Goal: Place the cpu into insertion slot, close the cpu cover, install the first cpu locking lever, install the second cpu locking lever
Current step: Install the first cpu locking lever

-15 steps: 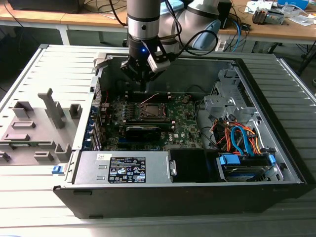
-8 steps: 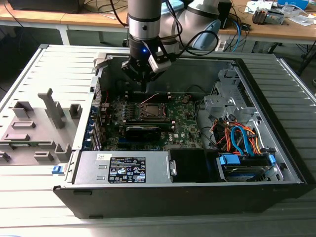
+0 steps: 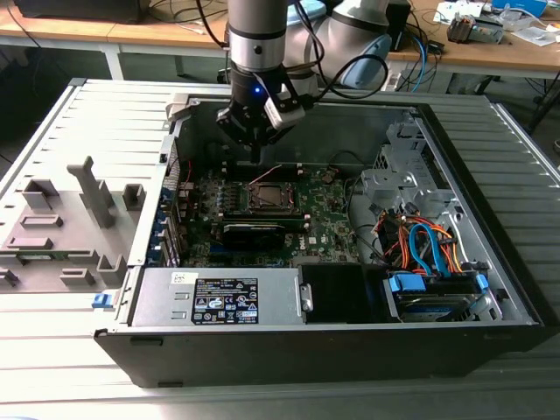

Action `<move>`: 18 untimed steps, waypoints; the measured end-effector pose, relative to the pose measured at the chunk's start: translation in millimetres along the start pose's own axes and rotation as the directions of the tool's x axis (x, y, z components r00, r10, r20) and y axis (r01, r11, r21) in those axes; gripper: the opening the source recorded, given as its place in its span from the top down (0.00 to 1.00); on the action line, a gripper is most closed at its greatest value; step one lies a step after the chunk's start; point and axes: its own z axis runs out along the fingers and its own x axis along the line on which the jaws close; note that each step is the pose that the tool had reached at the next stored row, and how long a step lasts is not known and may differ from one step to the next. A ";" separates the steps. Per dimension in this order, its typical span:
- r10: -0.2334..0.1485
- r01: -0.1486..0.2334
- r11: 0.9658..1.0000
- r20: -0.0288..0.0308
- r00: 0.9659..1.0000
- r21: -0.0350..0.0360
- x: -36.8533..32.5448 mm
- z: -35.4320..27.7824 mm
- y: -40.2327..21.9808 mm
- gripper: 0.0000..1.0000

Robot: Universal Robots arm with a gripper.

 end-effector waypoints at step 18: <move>0.000 0.000 1.000 0.000 1.000 0.000 -7.2 1.9 -0.1 0.89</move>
